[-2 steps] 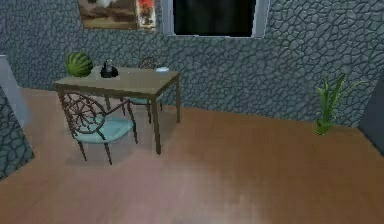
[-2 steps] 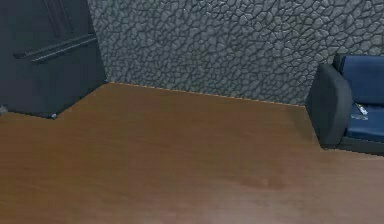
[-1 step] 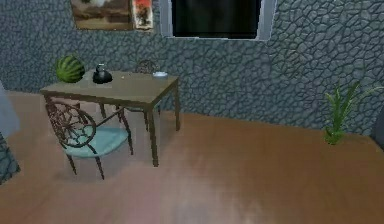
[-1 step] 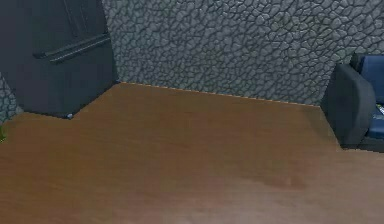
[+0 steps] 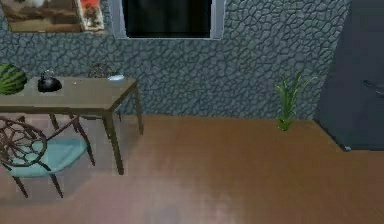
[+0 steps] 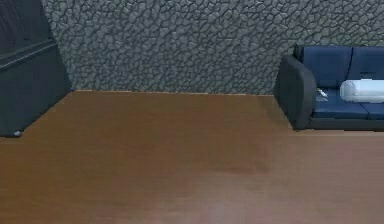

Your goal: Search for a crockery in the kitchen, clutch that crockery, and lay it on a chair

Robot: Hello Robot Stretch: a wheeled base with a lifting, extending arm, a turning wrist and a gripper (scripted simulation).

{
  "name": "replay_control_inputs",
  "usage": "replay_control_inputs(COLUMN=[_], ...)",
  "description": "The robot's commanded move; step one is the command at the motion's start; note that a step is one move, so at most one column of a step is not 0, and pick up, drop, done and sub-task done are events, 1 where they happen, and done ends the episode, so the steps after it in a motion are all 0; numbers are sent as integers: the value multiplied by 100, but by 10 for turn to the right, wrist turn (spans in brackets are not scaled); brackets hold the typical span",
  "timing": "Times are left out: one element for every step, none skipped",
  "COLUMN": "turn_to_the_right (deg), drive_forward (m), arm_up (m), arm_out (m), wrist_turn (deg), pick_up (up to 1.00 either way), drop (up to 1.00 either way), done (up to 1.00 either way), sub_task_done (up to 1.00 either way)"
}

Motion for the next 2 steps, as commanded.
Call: replay_control_inputs(turn_to_the_right=[0, 0], drive_forward=[100, 55], arm_up=[0, 0], arm_out=[0, 0], wrist_turn=[0, 0], pick_up=[0, 0], drop=[0, 0], done=[0, 0], sub_task_done=[0, 0])
